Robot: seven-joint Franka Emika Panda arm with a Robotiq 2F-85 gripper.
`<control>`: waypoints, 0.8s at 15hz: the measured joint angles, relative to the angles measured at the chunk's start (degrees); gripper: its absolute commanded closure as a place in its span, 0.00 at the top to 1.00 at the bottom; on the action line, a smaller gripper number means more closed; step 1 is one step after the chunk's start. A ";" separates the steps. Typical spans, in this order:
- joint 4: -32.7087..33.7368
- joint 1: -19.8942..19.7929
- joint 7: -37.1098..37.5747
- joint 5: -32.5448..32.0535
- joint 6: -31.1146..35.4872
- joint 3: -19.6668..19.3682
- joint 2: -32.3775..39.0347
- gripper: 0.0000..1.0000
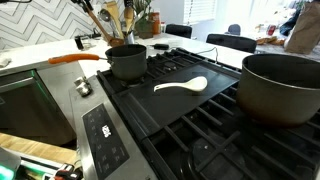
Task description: Put the wooden ladle in the pot on the left
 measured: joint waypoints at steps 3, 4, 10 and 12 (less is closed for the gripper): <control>3.14 0.00 0.72 -3.18 -4.57 1.09 -0.04 0.07; 4.01 0.00 0.99 -4.16 -6.04 1.45 -0.04 0.07; 7.76 -0.04 3.25 -9.97 -13.75 2.49 -0.05 0.07; 8.28 -0.24 4.10 -11.46 -15.42 2.48 -0.13 0.07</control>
